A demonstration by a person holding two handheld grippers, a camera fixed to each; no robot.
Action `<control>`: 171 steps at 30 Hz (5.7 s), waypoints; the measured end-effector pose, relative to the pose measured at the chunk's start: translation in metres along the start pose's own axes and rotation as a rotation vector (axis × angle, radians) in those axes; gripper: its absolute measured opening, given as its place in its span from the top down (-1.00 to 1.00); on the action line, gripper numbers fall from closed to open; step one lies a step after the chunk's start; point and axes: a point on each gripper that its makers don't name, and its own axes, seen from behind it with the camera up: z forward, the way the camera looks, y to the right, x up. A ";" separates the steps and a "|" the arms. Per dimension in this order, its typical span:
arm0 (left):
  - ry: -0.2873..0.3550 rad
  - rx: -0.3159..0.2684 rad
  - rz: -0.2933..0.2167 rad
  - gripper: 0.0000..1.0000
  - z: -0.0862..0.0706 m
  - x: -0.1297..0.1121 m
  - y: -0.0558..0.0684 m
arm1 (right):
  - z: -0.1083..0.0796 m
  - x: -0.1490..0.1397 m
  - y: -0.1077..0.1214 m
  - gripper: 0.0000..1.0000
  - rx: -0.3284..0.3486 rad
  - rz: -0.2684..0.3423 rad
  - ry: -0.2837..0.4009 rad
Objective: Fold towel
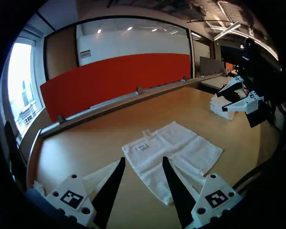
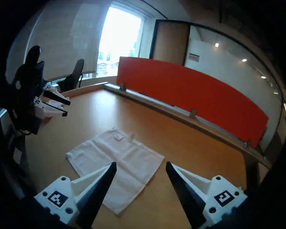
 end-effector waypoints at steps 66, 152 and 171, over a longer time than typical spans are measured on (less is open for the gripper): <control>-0.397 -0.194 0.022 -0.42 0.045 -0.170 0.069 | 0.035 -0.174 -0.065 -0.80 0.192 0.013 -0.357; -0.270 -0.115 -0.111 0.78 -0.036 0.005 0.057 | -0.035 -0.010 -0.031 0.64 0.118 -0.067 -0.152; -0.279 -0.107 -0.140 0.77 -0.027 0.001 0.056 | -0.029 -0.013 -0.029 0.64 0.126 -0.084 -0.176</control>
